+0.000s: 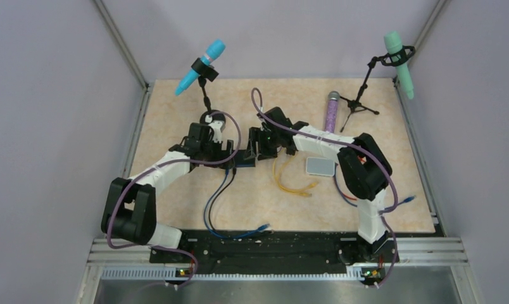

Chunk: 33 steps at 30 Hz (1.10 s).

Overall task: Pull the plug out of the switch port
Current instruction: Pull the connector from the switch port.

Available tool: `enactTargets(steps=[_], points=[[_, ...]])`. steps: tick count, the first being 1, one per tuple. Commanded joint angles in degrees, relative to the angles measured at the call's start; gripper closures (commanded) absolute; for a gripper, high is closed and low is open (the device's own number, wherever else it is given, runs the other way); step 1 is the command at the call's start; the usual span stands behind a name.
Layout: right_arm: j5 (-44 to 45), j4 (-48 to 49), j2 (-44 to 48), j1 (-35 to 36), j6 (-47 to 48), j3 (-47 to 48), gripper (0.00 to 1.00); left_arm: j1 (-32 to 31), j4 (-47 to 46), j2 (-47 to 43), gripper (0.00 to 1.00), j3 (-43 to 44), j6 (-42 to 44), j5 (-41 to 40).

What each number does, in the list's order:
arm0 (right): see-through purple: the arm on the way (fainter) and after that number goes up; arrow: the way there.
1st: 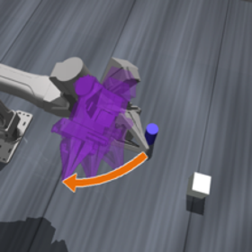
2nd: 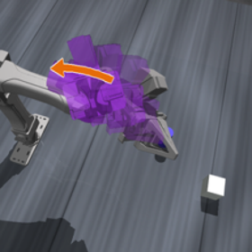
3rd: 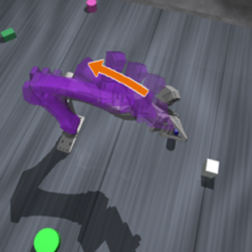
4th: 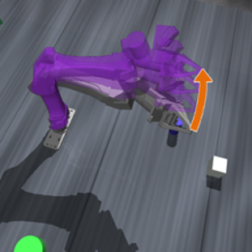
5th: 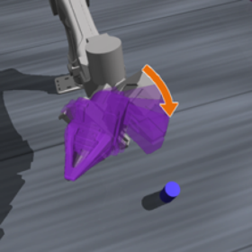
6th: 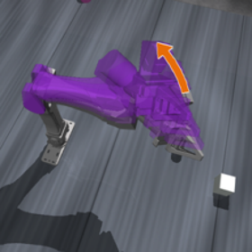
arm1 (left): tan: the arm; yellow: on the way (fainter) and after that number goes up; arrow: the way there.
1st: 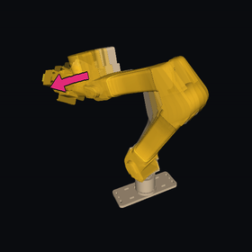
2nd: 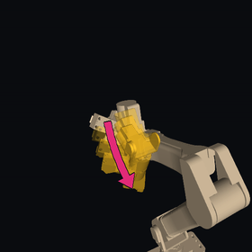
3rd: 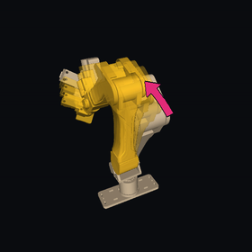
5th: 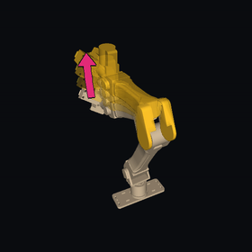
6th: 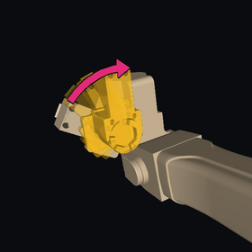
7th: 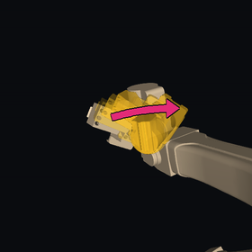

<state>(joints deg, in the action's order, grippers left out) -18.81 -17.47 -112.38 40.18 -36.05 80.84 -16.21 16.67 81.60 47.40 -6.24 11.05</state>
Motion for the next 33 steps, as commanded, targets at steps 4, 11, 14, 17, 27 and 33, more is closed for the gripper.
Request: enactTargets(steps=[4,11,14,17,27,33], points=[[-1.29,-2.74,-4.72,-1.52,3.37,5.44,0.38,0.22,-8.58,0.22,0.08,-3.82,-4.35,3.34],[-3.93,-4.04,-9.61,-1.60,4.35,10.39,0.38,0.24,-16.96,-0.04,0.15,-9.58,-11.66,5.35],[-4.81,-6.02,-11.99,-1.60,5.12,13.89,0.38,0.14,-21.11,0.36,0.18,-11.81,-14.25,8.51],[-5.07,-8.16,-13.84,-1.60,6.65,17.23,0.38,0.13,-21.66,0.19,0.20,-12.42,-14.11,11.67],[-4.09,-12.88,-16.72,-1.64,10.27,23.95,0.38,-0.81,-18.64,-7.02,0.23,-16.92,-19.14,15.99],[-4.73,-15.80,-18.91,-1.63,11.56,27.94,0.38,-1.55,-15.49,-12.74,0.23,-21.25,-25.98,11.32]])
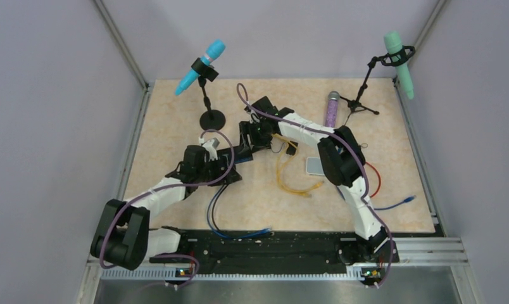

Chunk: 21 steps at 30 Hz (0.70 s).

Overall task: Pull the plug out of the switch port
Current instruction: Pull the connector from the switch port.

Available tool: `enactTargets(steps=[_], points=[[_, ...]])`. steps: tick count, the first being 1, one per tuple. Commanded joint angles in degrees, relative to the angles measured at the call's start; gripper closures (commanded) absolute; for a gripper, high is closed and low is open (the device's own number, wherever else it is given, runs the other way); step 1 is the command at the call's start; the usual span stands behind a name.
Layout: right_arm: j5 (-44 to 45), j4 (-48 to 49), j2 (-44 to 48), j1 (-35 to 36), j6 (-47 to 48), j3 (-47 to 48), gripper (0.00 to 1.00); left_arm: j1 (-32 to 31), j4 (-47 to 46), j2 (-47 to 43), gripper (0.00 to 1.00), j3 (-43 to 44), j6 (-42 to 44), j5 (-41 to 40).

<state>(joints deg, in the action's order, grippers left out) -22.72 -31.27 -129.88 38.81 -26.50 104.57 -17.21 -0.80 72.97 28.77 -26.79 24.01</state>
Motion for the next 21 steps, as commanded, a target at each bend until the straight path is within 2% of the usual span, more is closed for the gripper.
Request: enactTargets(steps=[1,8,11,13,17,21], points=[[0.06,-2.74,-1.36,-0.23,2.57,4.43,0.38,-0.54,3.30,-5.19,0.22,-2.89,-5.43,-2.79],[5.92,-4.32,5.33,-1.43,4.65,3.36,0.36,-0.54,18.45,-10.97,0.18,2.74,-0.29,-13.09],[5.46,-3.52,8.72,-1.63,4.52,2.23,0.36,-0.54,22.29,-13.44,0.11,6.06,2.49,-16.91],[3.43,-0.81,11.15,-1.66,2.66,-0.72,0.36,-0.54,22.06,-15.05,0.10,7.34,6.00,-17.99],[-0.37,11.60,17.05,-1.52,-4.61,-13.00,0.37,-0.54,17.72,-15.75,0.07,10.70,12.16,-22.89],[-0.09,21.08,21.39,-1.36,-11.70,-23.49,0.38,-0.54,12.77,-12.06,0.06,15.81,26.61,-19.82]])
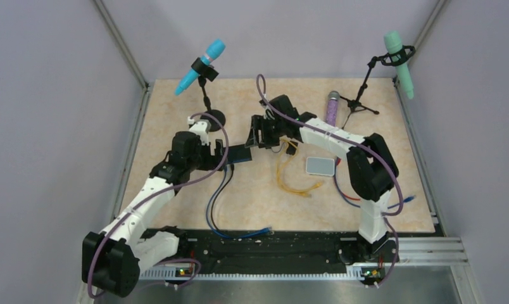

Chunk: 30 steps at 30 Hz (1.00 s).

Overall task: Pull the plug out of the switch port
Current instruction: Pull the connector from the switch port.

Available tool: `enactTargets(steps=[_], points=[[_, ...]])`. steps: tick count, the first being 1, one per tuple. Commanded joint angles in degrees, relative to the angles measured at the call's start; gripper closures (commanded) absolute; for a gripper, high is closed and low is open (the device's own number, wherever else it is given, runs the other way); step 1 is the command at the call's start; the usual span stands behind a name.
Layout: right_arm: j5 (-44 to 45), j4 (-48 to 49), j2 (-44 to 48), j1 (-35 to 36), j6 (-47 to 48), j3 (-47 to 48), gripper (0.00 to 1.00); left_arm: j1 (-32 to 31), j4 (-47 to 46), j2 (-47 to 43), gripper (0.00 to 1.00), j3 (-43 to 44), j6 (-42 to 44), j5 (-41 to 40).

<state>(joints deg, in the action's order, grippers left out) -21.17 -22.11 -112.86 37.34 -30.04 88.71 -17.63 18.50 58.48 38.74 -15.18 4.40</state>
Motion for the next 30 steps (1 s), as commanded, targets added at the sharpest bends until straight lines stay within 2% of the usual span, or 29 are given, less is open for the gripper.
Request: enactTargets(steps=[1,5,7,9,12,15,20,30], points=[[-2.54,14.44,5.16,0.12,-9.77,-9.96,0.39,-0.13,-6.56,3.67,0.06,7.38,19.48,1.01],[-4.75,19.13,6.48,1.02,-12.75,-14.63,0.40,0.07,-3.30,9.34,0.08,13.85,37.78,8.81],[-5.39,19.16,6.07,1.70,-12.71,-14.81,0.40,0.24,2.85,13.10,0.07,17.55,48.18,12.87],[-6.39,19.61,5.41,2.27,-12.81,-15.03,0.40,1.14,8.97,18.79,0.07,22.81,52.28,13.88],[-7.54,21.02,4.62,2.49,-13.77,-16.31,0.40,5.03,17.06,25.84,0.08,30.12,55.76,19.75],[-8.48,23.38,4.11,2.47,-15.32,-17.87,0.40,6.02,26.32,32.34,0.10,35.85,64.44,20.70],[-10.06,26.18,2.66,2.47,-17.64,-19.35,0.40,6.68,28.09,38.91,0.12,38.56,67.02,20.40],[-12.01,27.73,1.15,2.48,-18.92,-20.08,0.40,8.00,23.68,42.68,0.13,35.44,68.37,21.90]])
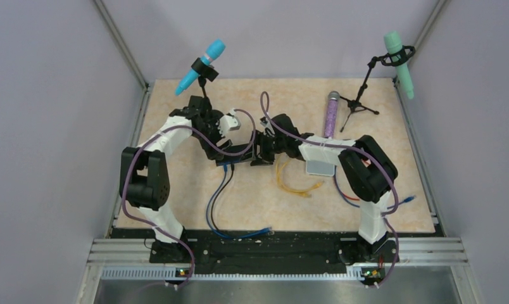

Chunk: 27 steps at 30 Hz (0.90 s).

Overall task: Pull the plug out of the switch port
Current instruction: Pull the connector from the switch port.

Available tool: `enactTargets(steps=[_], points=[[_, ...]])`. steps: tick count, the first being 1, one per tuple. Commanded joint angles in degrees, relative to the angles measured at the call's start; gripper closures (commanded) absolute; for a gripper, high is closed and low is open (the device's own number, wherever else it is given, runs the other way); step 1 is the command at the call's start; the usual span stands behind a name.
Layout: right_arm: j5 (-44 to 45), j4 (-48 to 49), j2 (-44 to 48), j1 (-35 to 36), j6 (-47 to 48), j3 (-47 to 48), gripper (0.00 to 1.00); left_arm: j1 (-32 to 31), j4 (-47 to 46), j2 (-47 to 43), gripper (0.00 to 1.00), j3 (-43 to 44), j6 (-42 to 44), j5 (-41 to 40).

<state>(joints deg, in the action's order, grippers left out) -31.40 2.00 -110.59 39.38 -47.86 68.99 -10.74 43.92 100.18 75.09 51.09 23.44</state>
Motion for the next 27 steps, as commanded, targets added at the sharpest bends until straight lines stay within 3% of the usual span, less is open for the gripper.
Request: enactTargets(steps=[1,19,27], points=[[-2.01,4.08,-1.31,0.44,-1.39,-0.59,0.40,1.49,-2.15,1.26,0.13,-1.32,2.14,3.37],[-5.78,8.22,-4.51,0.44,-4.31,-0.85,0.40,2.83,-14.83,1.39,0.14,-9.38,0.59,5.10],[-6.42,8.76,-5.25,0.44,-4.73,-0.61,0.40,2.70,-10.26,3.87,0.21,-6.20,0.86,5.78]])
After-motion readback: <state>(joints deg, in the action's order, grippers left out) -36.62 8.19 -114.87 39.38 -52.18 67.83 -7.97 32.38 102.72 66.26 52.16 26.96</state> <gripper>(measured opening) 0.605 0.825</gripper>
